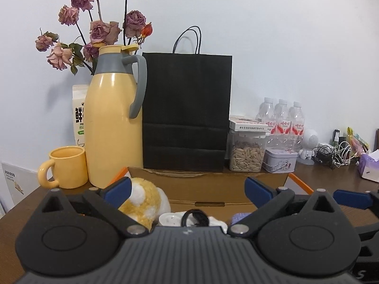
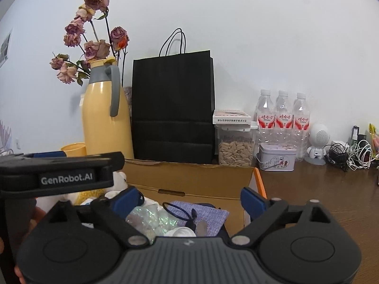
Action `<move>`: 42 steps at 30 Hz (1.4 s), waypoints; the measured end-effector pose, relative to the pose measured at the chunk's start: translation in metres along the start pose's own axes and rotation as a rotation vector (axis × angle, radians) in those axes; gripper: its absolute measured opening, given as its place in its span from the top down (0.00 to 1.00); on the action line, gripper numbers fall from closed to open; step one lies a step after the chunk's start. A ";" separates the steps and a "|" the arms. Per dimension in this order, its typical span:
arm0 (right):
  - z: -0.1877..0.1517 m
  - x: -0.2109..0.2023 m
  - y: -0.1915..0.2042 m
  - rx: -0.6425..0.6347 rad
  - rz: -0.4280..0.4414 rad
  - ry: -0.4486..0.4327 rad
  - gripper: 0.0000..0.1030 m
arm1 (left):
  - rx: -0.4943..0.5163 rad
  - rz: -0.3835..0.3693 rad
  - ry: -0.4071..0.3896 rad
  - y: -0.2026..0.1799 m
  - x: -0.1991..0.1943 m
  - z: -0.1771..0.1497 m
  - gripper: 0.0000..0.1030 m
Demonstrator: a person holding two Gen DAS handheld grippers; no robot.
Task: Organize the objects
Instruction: 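Carry the cable and small cap into the box and open both grippers, then lift both grippers out of the box and move back over the table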
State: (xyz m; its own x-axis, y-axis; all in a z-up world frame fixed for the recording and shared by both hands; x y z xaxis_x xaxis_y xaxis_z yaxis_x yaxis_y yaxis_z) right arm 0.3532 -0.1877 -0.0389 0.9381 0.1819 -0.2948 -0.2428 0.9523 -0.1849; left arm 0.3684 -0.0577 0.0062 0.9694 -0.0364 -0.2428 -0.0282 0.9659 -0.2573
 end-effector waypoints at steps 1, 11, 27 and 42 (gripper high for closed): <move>0.000 -0.001 0.000 -0.002 -0.002 -0.001 0.02 | -0.004 0.001 0.001 0.001 0.000 0.000 0.00; 0.002 -0.013 0.001 -0.013 0.000 -0.010 0.00 | -0.056 -0.011 -0.033 0.017 -0.017 0.005 0.00; -0.014 -0.053 0.006 -0.055 0.014 -0.016 0.00 | -0.027 -0.032 -0.040 0.034 -0.075 -0.009 0.00; -0.048 -0.087 0.015 -0.040 0.048 0.044 0.00 | 0.024 0.009 0.081 0.049 -0.096 -0.049 0.00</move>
Point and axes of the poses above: each gripper's, at about its wrist camera, not at the fingertips, and x roughly the way its jaws point, y to its left, z to its top, the point moved 9 cm from there along x, roughly the way its jaws point, and after that the axes turned 13 degrees about -x, right-handed, at the moved point
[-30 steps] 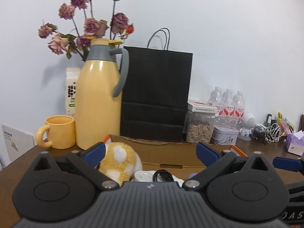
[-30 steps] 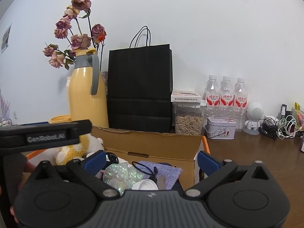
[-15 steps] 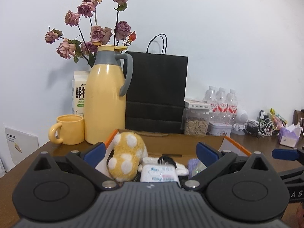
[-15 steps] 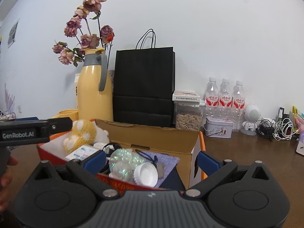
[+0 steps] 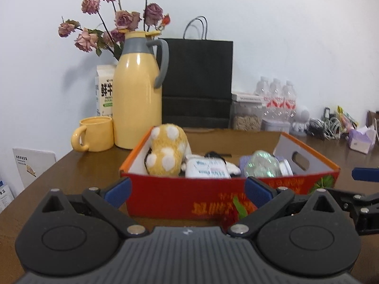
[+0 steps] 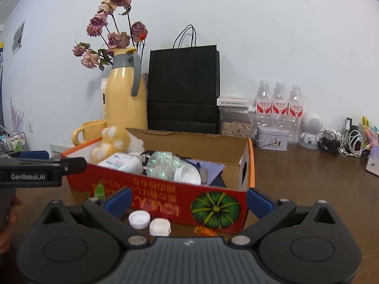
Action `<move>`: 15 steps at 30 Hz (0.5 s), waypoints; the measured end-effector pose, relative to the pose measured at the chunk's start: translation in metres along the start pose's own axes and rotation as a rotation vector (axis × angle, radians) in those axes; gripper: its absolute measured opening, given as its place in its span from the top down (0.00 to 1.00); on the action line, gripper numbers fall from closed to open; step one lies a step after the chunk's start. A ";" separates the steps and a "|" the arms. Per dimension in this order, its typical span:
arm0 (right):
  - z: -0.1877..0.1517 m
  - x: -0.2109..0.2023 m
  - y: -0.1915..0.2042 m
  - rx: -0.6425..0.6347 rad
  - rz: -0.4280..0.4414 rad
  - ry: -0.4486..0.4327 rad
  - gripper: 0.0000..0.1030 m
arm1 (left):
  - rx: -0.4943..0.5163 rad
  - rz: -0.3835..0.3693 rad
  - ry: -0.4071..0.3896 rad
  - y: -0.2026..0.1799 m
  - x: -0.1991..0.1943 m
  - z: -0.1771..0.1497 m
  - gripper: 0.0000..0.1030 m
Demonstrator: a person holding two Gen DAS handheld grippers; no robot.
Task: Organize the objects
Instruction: 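Lift both grippers out of the box and move back over the table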
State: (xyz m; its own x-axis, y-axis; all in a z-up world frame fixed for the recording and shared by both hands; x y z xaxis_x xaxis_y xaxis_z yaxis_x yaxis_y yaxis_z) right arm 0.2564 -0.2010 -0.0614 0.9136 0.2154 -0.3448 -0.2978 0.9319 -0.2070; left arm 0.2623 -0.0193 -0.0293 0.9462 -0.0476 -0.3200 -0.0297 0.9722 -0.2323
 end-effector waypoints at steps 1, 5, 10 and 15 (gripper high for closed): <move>-0.002 -0.001 0.001 -0.001 0.001 0.005 0.00 | 0.004 0.002 0.005 0.000 -0.001 -0.003 0.00; -0.007 -0.004 0.003 -0.003 0.006 0.019 0.00 | 0.028 -0.003 0.055 -0.002 -0.001 -0.017 0.00; -0.012 -0.004 0.004 0.004 0.007 0.039 0.00 | 0.065 -0.021 0.093 -0.009 -0.003 -0.029 0.00; -0.016 -0.001 0.003 0.013 0.009 0.056 0.00 | 0.061 -0.036 0.176 -0.010 0.002 -0.040 0.00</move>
Point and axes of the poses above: each gripper's, at about its wrist camera, not at the fingertips, and x roughly the way its jaws point, y to its left, z to its top, the point moved 9 cm from there along x, roughly the way its jaws point, and after that the axes turned 13 degrees about -x, right-handed, at the moved point
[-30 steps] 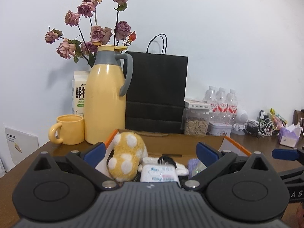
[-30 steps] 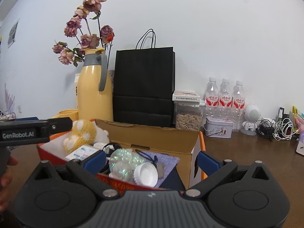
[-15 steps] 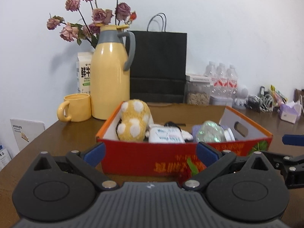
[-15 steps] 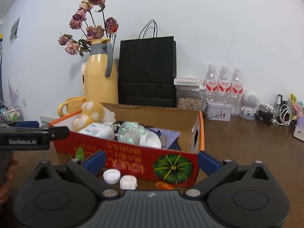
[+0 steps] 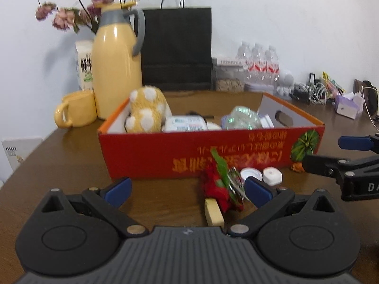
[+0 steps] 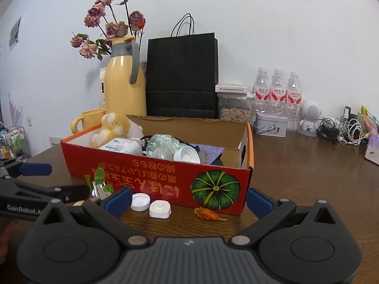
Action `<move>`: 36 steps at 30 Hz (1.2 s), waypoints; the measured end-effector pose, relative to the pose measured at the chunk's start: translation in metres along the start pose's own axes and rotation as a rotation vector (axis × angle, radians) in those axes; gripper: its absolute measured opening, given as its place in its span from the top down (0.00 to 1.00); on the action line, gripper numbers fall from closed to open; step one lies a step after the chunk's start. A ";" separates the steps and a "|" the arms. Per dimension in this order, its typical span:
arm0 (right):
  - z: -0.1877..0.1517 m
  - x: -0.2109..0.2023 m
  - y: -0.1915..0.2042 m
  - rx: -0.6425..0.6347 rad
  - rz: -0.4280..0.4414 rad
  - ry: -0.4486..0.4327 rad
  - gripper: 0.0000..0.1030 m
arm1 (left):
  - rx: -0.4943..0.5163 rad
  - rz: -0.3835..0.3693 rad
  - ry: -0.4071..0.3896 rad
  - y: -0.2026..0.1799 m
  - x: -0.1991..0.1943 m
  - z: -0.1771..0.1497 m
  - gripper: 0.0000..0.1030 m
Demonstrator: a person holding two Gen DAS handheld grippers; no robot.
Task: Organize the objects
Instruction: 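Lift both grippers out of the box and move back over the table, then grasp the yellow block with the left gripper while the right gripper grasps the red bow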
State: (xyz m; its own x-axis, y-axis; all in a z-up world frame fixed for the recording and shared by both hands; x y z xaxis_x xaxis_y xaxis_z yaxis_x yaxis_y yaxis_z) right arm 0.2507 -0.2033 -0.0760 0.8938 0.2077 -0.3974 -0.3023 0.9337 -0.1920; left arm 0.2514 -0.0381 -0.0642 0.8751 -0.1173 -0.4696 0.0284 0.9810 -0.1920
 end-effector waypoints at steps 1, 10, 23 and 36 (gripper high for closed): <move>-0.001 0.001 0.000 0.000 0.001 0.007 0.00 | -0.006 -0.003 0.021 0.001 0.001 -0.003 0.00; -0.007 0.009 0.003 -0.005 0.010 0.042 0.00 | -0.014 -0.017 0.111 0.001 0.000 -0.019 0.27; -0.009 0.011 0.004 -0.010 0.008 0.050 0.00 | -0.032 -0.062 0.150 -0.003 0.002 -0.024 0.87; -0.010 0.013 0.003 -0.003 0.005 0.063 0.00 | -0.056 -0.041 -0.006 0.005 -0.025 -0.010 0.88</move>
Point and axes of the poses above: each gripper's, at about its wrist camera, not at the fingertips, and x roughly the way its jaws point, y to its left, z to its top, the point moved 9 cm from there along x, roughly the way its jaws point, and after that the axes turned 13 degrees about -x, right-handed, at the moved point
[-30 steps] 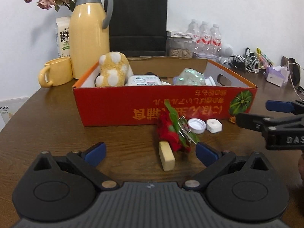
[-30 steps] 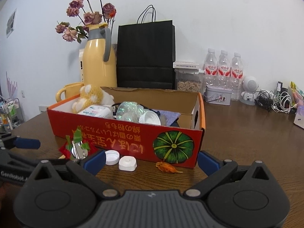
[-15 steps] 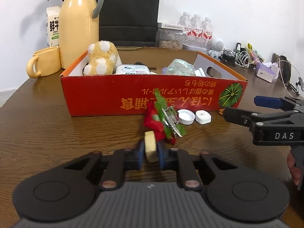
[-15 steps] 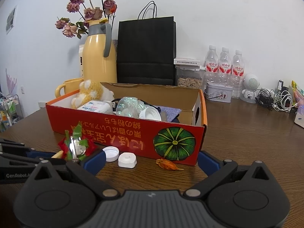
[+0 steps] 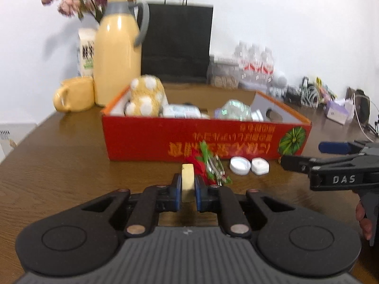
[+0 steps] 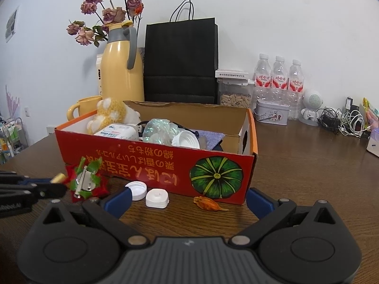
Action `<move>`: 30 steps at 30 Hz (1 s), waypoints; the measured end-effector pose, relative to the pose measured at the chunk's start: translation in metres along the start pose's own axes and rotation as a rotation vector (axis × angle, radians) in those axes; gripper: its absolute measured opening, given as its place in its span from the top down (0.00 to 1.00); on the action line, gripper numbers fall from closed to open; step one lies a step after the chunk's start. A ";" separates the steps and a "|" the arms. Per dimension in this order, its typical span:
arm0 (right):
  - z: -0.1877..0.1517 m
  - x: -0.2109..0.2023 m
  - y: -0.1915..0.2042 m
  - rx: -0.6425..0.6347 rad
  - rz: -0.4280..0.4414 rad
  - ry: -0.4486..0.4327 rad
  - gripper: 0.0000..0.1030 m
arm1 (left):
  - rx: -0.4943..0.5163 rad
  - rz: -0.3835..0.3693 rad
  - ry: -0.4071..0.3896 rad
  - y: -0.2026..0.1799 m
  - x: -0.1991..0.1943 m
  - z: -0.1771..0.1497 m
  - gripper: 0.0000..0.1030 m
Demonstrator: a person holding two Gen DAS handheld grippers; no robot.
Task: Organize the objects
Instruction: 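Grasp the yellow block with the left gripper while the right gripper grasps the red bow, then carry the yellow block and red bow into the box and open both grippers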
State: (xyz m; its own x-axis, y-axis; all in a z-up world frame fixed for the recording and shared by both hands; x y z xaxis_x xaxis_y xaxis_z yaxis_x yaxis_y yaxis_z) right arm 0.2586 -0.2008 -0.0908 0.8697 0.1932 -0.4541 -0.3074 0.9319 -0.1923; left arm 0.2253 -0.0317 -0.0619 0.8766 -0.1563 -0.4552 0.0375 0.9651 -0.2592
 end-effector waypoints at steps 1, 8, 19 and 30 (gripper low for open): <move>0.000 0.000 0.000 0.001 -0.001 0.002 0.00 | 0.010 -0.002 -0.024 -0.001 -0.004 0.001 0.88; -0.001 0.002 -0.002 0.010 -0.005 0.007 0.00 | 0.010 0.001 -0.067 0.000 -0.016 0.005 0.88; 0.002 -0.002 0.000 0.006 -0.015 -0.017 0.00 | -0.020 0.058 -0.100 0.028 -0.018 0.016 0.88; 0.025 -0.002 0.062 -0.037 0.124 -0.062 0.00 | -0.026 0.126 -0.141 0.062 -0.019 0.028 0.88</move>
State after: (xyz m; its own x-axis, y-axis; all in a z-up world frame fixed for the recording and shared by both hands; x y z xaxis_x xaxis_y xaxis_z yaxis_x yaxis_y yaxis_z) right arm 0.2474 -0.1353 -0.0804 0.8461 0.3262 -0.4217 -0.4272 0.8880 -0.1702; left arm 0.2247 0.0375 -0.0452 0.9321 -0.0022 -0.3621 -0.0871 0.9692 -0.2302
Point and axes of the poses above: each gripper's, at about its wrist camera, not at the fingertips, and x roughly the way its jaws point, y to its left, z to its top, the point moved 9 cm from there along x, roughly the way its jaws point, and after that the axes turned 13 degrees about -x, right-handed, at the moved point
